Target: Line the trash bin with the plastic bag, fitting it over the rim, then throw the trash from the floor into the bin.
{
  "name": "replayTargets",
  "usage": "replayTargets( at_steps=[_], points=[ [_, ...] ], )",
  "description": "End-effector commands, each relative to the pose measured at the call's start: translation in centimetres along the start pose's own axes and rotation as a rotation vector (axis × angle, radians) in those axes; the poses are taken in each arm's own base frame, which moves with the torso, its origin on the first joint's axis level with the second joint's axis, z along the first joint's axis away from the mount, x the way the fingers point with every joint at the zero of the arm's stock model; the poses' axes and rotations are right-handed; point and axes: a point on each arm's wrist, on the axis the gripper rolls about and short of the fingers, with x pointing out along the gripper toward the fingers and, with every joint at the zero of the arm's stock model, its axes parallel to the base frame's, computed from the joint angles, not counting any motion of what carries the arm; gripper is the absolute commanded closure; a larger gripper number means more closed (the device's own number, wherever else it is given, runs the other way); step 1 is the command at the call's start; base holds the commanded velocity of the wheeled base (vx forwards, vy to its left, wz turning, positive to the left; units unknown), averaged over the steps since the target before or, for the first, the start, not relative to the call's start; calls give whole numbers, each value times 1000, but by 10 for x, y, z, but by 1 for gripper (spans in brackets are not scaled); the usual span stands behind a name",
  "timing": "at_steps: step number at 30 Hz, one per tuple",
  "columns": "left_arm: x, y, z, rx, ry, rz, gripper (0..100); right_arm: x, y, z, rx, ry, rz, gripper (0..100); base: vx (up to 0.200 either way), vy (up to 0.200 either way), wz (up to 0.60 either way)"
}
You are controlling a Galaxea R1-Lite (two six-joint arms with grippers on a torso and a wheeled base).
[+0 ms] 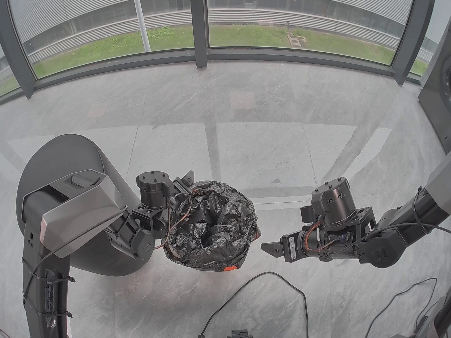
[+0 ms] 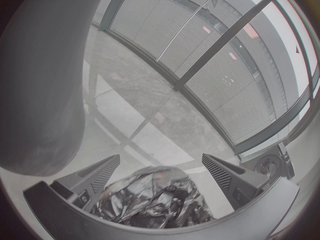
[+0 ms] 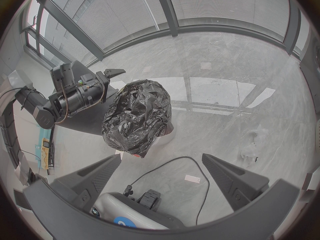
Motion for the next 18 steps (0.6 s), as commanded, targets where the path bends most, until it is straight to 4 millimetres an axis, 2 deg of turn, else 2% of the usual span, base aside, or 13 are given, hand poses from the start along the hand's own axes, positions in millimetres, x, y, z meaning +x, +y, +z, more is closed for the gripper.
replayTargets(
  at_steps=[1,5,6,8,11,14,18],
  points=[
    [-2,-8,21,4,-63,-46,0,1,4,-3,-11,9,10,0,0,0,0],
    [-10,-23,31,-8,-78,-86,0,2,5,-4,-14,15,9,0,0,0,0],
    [-18,-35,28,-10,-65,-114,0,7,5,-7,-19,29,8,0,0,0,0],
    [-27,-46,20,-17,-36,-136,0,15,5,-10,-23,48,2,0,0,0,0],
    [-38,-48,1,-13,23,-136,0,31,7,-10,-26,60,-3,0,0,0,0],
    [-44,-42,-17,6,77,-113,0,48,9,-4,-28,50,-2,0,0,0,0],
    [-42,-36,-25,21,88,-93,0,58,10,-2,-27,46,-11,0,0,0,0]
  ],
)
